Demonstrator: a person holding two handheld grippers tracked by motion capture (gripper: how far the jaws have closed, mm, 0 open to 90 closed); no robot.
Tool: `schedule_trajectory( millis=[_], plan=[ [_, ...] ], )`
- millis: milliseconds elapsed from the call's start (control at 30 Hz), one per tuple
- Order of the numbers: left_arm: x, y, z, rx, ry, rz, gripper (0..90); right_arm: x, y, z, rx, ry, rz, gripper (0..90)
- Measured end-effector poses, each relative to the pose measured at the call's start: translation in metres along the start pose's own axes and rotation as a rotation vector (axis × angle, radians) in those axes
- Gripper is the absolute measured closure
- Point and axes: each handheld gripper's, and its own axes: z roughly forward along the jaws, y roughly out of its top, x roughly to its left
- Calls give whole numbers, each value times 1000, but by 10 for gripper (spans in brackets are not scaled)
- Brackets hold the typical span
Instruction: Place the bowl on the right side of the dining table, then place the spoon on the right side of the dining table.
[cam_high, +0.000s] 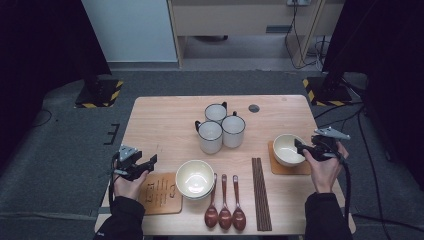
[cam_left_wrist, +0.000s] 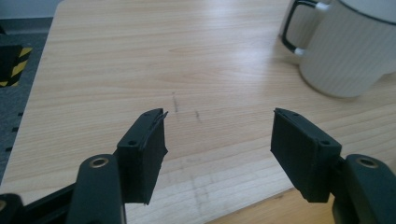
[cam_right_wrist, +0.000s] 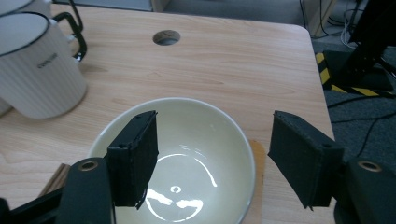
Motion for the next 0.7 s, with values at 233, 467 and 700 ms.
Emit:
schedule_trajectory(
  millis=[233,467,700],
  plan=[
    [-15,13,-10,-47,-37,28,348,7,2,-10,-33,28,-16,311],
    [-33,23,-19,-82,-82,51,347,13,5,-15,-47,74,-24,286],
    [-50,31,-28,-112,-118,82,343,20,7,-19,12,90,-48,326]
  ],
)
